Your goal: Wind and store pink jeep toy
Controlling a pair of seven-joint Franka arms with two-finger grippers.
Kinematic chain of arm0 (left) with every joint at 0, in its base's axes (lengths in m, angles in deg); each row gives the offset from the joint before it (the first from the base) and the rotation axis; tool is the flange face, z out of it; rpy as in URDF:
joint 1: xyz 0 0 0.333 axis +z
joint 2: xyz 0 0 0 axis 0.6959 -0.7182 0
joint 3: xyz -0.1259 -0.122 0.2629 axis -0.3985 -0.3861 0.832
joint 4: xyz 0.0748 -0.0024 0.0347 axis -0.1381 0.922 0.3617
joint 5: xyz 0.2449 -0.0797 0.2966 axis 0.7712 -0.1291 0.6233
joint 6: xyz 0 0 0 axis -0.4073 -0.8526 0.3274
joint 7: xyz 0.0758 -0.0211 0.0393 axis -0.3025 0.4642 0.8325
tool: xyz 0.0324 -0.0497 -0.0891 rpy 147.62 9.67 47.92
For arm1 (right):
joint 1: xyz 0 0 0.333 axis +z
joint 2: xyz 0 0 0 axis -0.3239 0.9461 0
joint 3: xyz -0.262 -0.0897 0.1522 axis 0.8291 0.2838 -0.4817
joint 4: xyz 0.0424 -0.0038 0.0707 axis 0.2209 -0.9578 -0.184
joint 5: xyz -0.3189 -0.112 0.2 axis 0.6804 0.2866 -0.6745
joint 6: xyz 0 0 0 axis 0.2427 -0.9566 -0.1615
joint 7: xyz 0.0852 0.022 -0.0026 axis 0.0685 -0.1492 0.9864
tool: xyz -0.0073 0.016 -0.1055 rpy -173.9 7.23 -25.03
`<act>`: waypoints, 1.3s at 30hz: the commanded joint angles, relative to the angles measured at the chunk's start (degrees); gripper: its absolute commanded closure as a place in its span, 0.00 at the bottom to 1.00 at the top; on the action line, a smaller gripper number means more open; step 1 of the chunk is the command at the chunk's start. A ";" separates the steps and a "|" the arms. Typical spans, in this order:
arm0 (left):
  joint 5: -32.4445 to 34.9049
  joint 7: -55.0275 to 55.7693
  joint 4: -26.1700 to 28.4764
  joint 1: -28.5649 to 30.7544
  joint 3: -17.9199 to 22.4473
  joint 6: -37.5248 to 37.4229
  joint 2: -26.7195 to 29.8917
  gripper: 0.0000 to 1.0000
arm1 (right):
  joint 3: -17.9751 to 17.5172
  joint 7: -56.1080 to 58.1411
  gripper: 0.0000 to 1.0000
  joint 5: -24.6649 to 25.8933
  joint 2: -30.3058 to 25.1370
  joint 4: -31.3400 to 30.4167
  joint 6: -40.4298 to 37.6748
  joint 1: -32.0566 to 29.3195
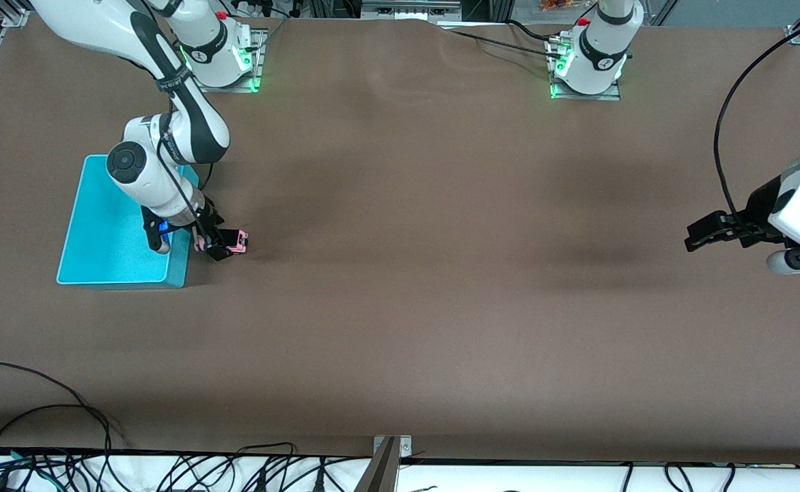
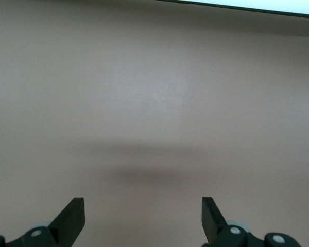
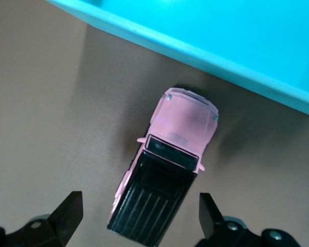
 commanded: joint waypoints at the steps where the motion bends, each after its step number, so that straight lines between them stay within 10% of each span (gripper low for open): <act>1: -0.38 -0.04 1.83 -6.45 6.52 -0.58 2.62 0.00 | 0.05 -0.36 0.00 -0.98 1.59 0.77 1.67 0.10; 11: -0.56 -0.21 5.35 -15.24 15.05 -0.58 4.82 0.00 | 0.05 -0.36 0.11 -0.80 2.56 0.77 1.94 0.10; 28: -1.44 -0.13 4.56 -15.07 15.58 -0.58 4.65 0.00 | 0.14 -1.94 0.98 -0.63 0.46 0.95 1.41 0.10; 39: -1.61 -0.21 4.91 -15.51 15.41 -1.10 4.56 0.00 | -0.13 -2.03 1.00 -0.63 -5.43 2.26 -2.27 0.10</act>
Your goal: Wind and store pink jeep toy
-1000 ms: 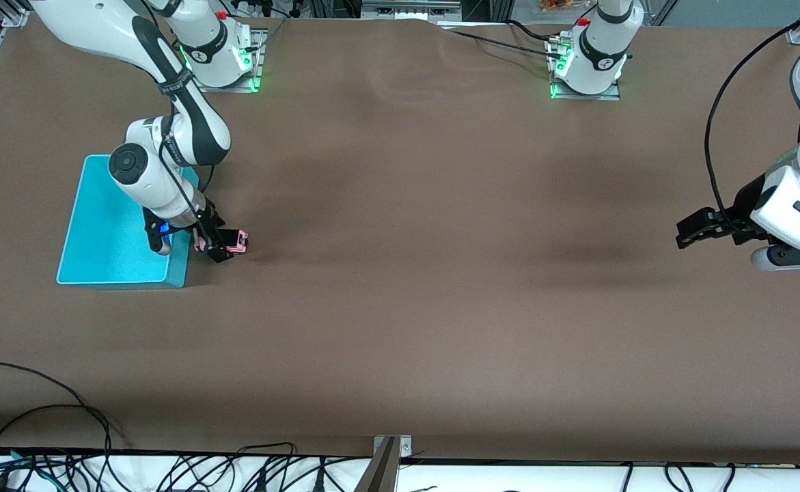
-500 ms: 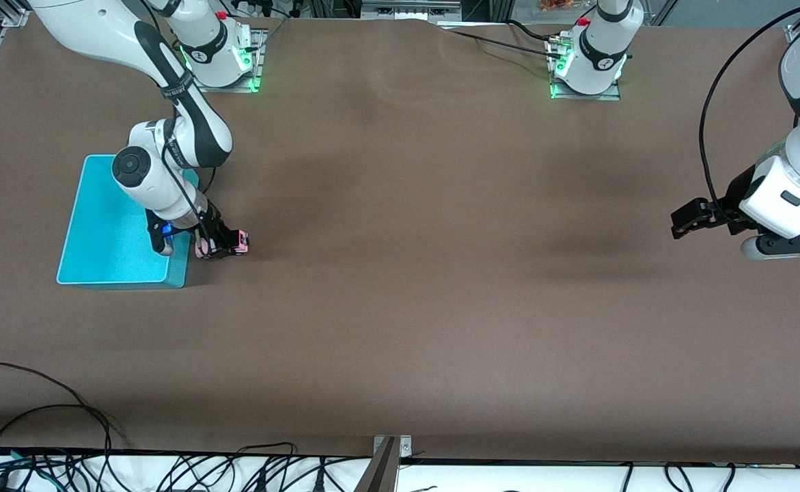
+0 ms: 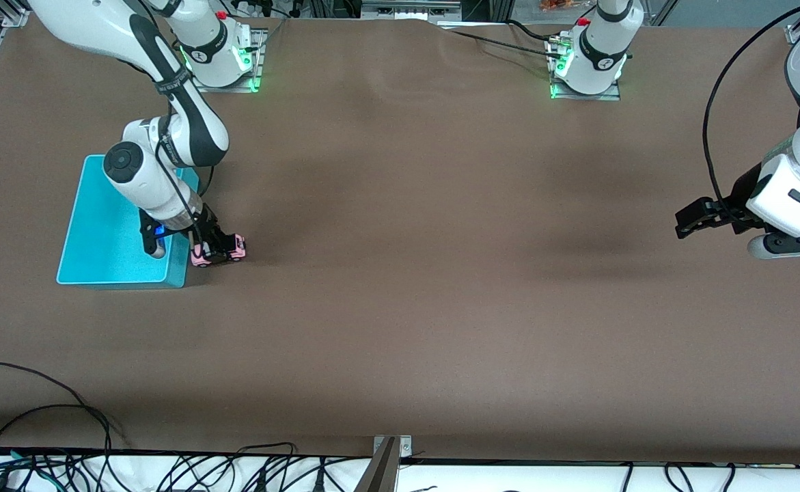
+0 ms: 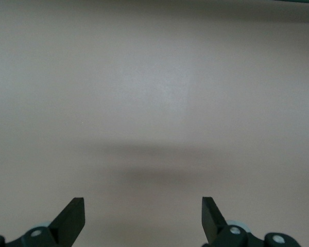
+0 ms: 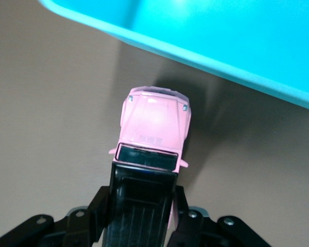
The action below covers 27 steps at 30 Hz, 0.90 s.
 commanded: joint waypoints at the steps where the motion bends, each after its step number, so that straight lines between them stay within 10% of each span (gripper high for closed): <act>1: -0.93 -0.30 1.41 -0.66 0.29 -1.11 1.28 0.00 | -0.17 -0.26 1.00 -0.63 -4.76 0.51 -4.31 0.11; 16: -0.93 -6.54 1.50 -0.92 0.38 -1.91 0.49 0.00 | -0.26 7.03 1.00 0.16 -10.75 4.21 -14.15 0.11; 27: -0.75 -6.54 0.27 -1.36 0.38 -2.00 -0.03 0.00 | 0.97 12.12 1.00 10.01 -12.06 6.49 -25.49 -0.07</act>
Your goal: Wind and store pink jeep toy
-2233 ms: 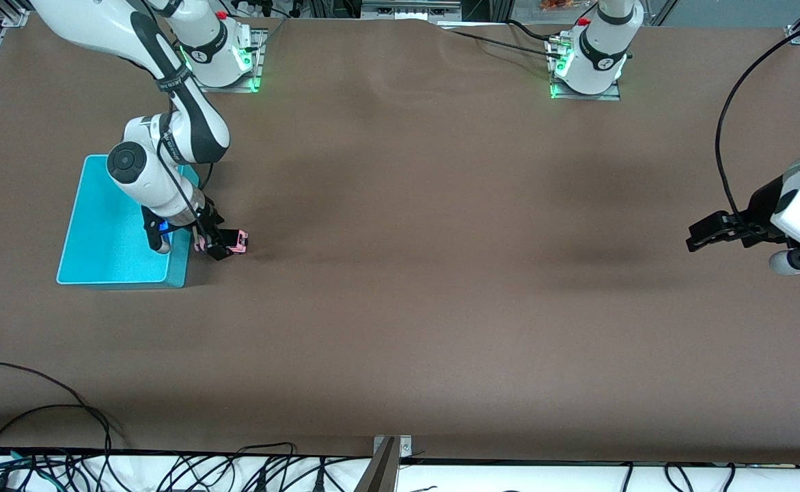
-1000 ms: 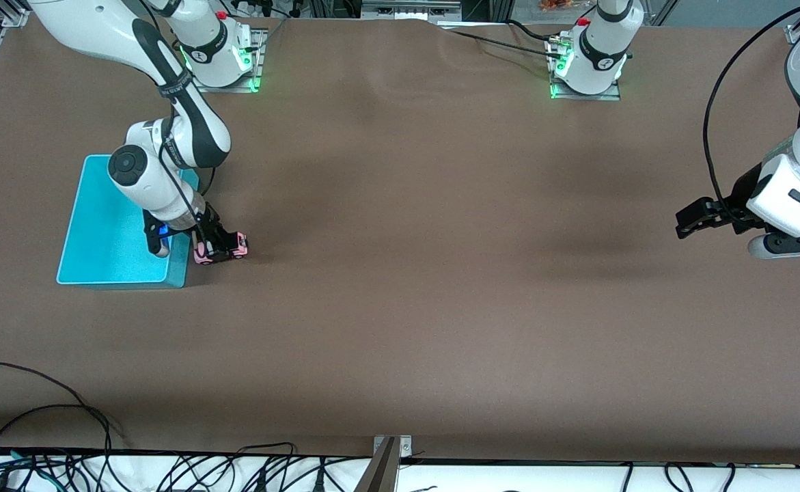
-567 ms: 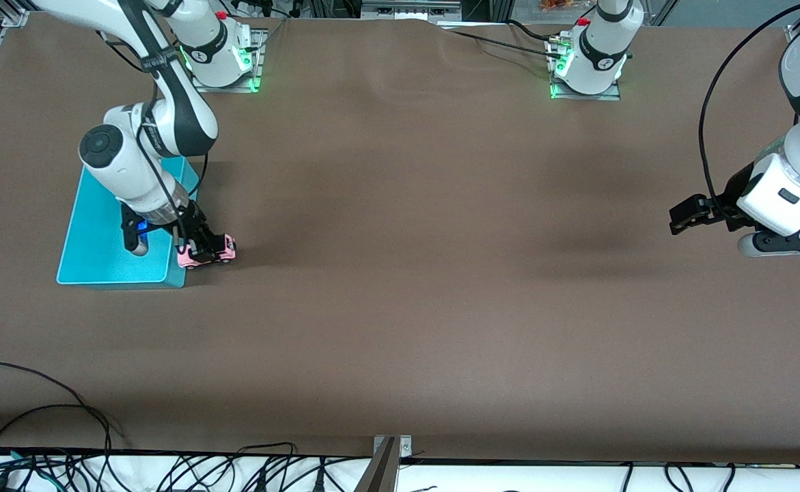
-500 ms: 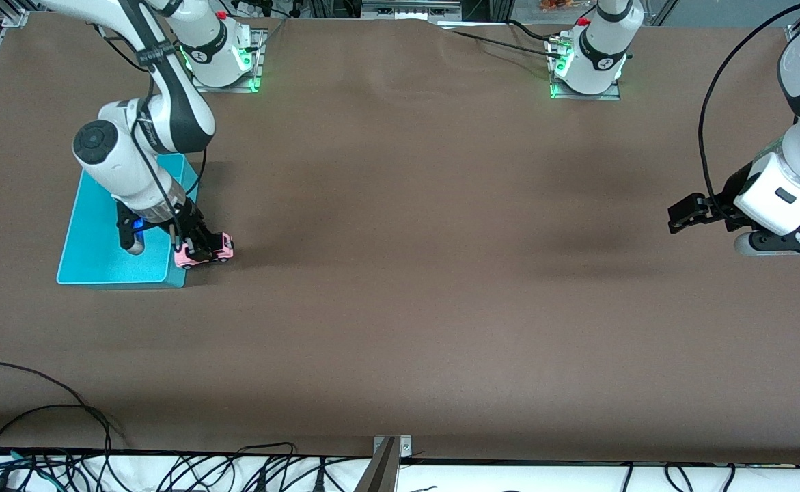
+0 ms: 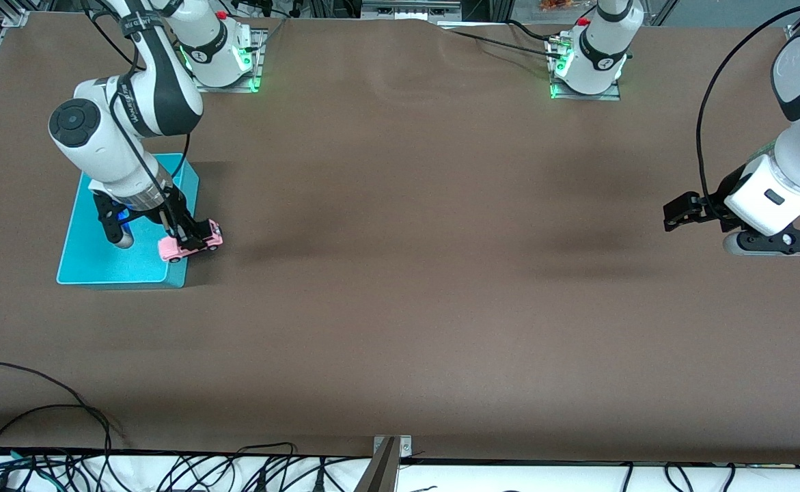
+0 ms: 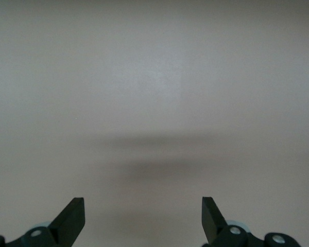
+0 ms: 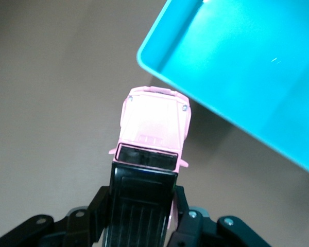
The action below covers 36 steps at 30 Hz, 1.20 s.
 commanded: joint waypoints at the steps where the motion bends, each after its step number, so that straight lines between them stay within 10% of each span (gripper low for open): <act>1: -0.74 -1.79 -0.71 -0.47 0.37 -0.56 0.06 0.00 | 1.70 6.95 1.00 3.67 -1.07 1.32 -5.25 -0.22; 21: -0.74 -5.22 -0.18 -0.30 0.37 -4.86 0.06 0.00 | 18.49 52.31 1.00 3.23 -0.38 -4.56 -11.06 -0.48; 36: -0.65 -10.14 -0.44 -0.30 0.37 -5.39 -0.29 0.00 | 20.43 53.64 1.00 3.14 7.01 -7.47 -1.66 -2.32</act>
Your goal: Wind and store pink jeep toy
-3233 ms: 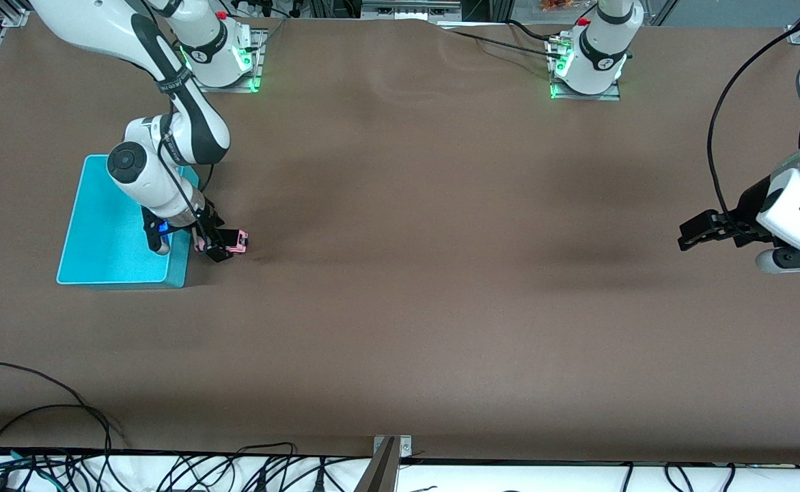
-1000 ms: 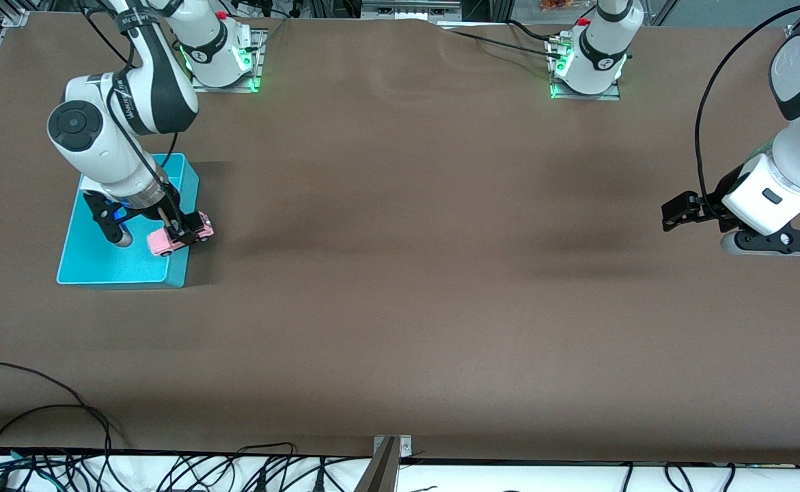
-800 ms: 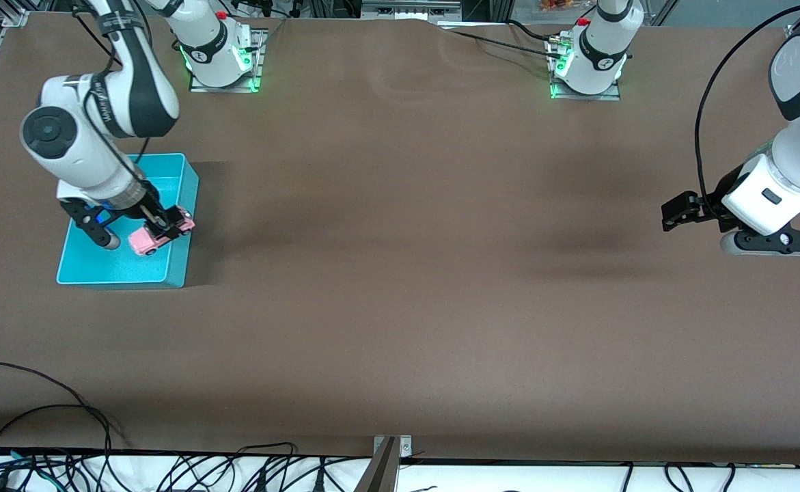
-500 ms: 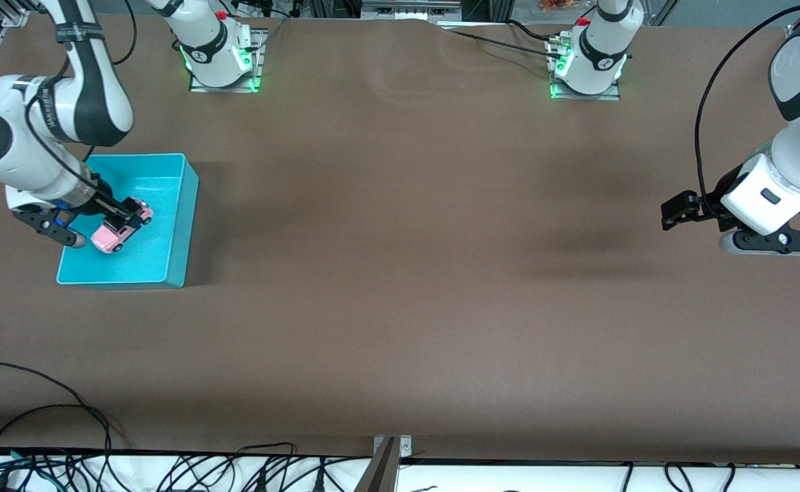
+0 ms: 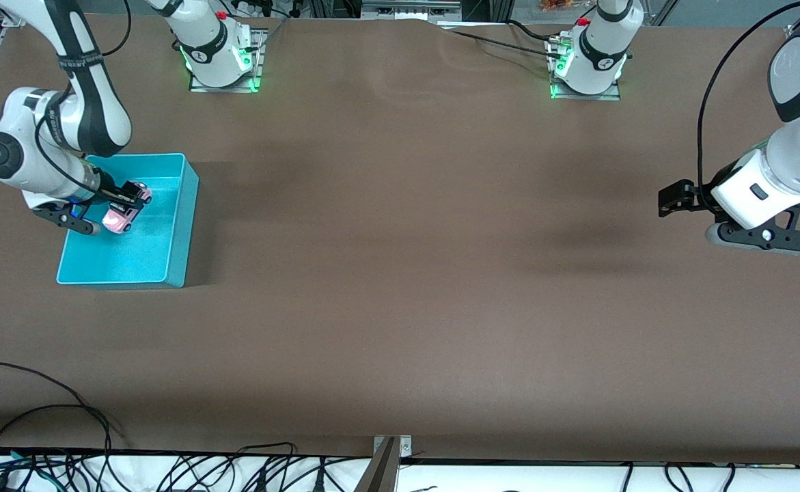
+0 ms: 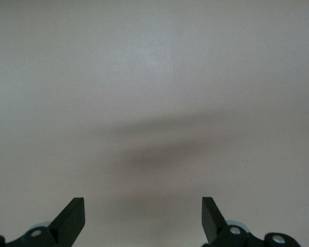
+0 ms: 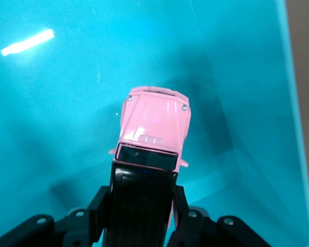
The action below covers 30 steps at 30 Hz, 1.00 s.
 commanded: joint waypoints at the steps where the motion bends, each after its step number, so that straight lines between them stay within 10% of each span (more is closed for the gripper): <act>1: -0.65 -2.30 -0.43 -0.17 0.42 -0.76 -0.08 0.00 | 0.03 0.89 1.00 0.67 1.83 0.03 2.46 -1.91; 30: -0.65 -2.21 -0.87 -0.17 0.42 -0.59 -0.25 0.00 | -0.50 0.10 1.00 0.67 7.02 0.03 7.73 -2.35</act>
